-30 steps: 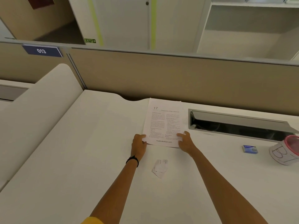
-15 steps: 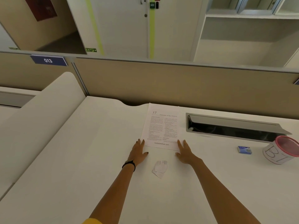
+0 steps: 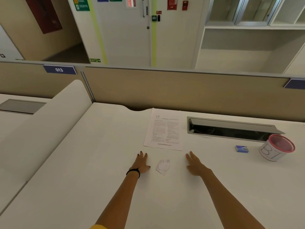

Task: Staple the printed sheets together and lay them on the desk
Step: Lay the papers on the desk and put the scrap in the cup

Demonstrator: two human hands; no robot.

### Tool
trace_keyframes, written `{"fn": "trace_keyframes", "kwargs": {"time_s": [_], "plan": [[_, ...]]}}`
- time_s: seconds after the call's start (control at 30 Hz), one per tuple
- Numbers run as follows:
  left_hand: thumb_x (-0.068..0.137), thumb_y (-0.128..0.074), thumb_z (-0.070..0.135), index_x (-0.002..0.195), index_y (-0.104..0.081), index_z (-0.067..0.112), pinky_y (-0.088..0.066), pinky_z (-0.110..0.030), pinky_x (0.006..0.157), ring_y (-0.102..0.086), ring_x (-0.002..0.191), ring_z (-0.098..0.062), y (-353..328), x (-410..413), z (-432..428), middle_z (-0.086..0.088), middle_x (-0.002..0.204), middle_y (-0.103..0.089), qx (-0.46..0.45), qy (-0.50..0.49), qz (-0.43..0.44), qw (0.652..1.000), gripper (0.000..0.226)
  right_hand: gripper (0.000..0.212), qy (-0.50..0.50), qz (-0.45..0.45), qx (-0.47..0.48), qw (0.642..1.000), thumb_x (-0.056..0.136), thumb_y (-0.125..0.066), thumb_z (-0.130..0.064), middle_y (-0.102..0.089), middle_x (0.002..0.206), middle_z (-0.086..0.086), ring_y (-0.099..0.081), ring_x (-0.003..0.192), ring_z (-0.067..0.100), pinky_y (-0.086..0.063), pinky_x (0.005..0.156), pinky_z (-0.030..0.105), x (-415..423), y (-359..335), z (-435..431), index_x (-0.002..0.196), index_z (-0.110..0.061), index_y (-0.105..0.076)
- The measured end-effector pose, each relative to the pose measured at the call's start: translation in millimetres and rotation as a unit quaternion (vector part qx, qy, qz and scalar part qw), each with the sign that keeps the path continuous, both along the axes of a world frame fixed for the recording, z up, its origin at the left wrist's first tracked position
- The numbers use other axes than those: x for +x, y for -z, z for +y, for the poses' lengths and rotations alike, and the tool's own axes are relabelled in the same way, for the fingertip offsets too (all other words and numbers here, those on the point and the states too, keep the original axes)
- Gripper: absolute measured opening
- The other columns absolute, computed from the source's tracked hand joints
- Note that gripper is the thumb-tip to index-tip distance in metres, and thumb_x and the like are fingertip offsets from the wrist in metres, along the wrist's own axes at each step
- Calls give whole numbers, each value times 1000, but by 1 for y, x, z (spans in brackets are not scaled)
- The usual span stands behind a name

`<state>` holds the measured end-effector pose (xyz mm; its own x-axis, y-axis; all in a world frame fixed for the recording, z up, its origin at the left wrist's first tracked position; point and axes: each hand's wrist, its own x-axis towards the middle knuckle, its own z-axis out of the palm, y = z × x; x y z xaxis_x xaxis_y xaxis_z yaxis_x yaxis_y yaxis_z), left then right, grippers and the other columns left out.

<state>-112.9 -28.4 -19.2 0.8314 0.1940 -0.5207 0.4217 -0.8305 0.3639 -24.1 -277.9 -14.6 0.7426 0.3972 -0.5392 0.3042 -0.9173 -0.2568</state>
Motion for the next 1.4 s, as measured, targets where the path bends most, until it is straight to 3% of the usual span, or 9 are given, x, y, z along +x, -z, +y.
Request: {"fn": "trace_keyframes", "kwargs": {"time_s": [0.5, 0.67, 0.93, 1.0, 1.1, 1.17, 1.27, 1.33, 1.4], "plan": [[95, -45, 26, 145, 4, 10, -16, -43, 115, 5, 143, -29, 2, -84, -45, -14, 154, 13, 56, 22, 5, 998, 72, 66, -16, -13, 10, 1000, 98, -38, -18, 14, 156, 11, 2, 145, 28, -13, 117, 37, -76, -3, -45, 148, -11, 5], [95, -43, 26, 145, 2, 12, -19, -46, 114, 6, 142, -31, 5, -105, -67, -15, 154, 12, 58, 13, 3, 998, 69, 60, -2, -38, 54, 998, 96, -38, -12, 4, 158, 7, -5, 145, 24, -15, 116, 36, -99, 4, -64, 148, -12, -8], [98, -31, 32, 146, 2, 14, -9, -50, 114, 6, 142, -30, 17, -124, -88, -14, 154, 10, 104, 1, -64, 992, 60, 55, 25, -116, 109, 987, 96, -36, -7, -5, 157, 7, -11, 144, 22, -13, 117, 31, -130, 18, -74, 147, -10, -17], [98, -30, 37, 145, 4, 13, -5, -47, 115, 7, 142, -29, 20, -128, -85, -13, 154, 11, 97, 6, -78, 992, 63, 53, 35, -130, 96, 986, 96, -35, -6, -10, 157, 7, -16, 143, 22, -19, 115, 33, -130, 16, -68, 146, -12, -20], [91, -29, 54, 144, 11, 15, 6, -42, 115, 15, 141, -24, 27, -134, -73, -9, 153, 18, 71, 34, -100, 992, 77, 49, 73, -162, 100, 979, 94, -34, -4, -33, 147, 11, -38, 130, 27, -36, 105, 37, -123, 3, -49, 142, -14, -31], [81, -29, 62, 144, 13, 17, 11, -39, 113, 19, 140, -22, 32, -136, -63, -6, 153, 21, 43, 50, -93, 994, 87, 48, 75, -147, 118, 979, 93, -36, -4, -40, 141, 12, -45, 124, 28, -38, 102, 39, -117, -4, -30, 140, -14, -33], [74, -34, 71, 144, 11, 19, 12, -39, 113, 20, 140, -21, 34, -135, -56, -4, 153, 21, 32, 67, -87, 993, 98, 52, 26, -115, 127, 985, 93, -42, -9, -29, 148, 13, -38, 130, 31, -35, 105, 43, -108, -7, -5, 143, -16, -27], [68, -33, 75, 144, 10, 21, 12, -39, 113, 20, 140, -21, 34, -135, -55, -4, 153, 21, 23, 64, -93, 993, 103, 57, -32, -103, 112, 988, 94, -46, -14, -16, 153, 15, -24, 138, 34, -25, 111, 49, -107, -5, 9, 145, -17, -22], [76, -44, 68, 145, 9, 21, 12, -39, 113, 20, 140, -21, 34, -137, -56, -4, 153, 20, 22, 65, -102, 992, 99, 60, -88, -137, 76, 984, 94, -49, -17, -6, 155, 15, -8, 143, 32, -13, 112, 56, -104, -1, 22, 146, -17, -18]]}}
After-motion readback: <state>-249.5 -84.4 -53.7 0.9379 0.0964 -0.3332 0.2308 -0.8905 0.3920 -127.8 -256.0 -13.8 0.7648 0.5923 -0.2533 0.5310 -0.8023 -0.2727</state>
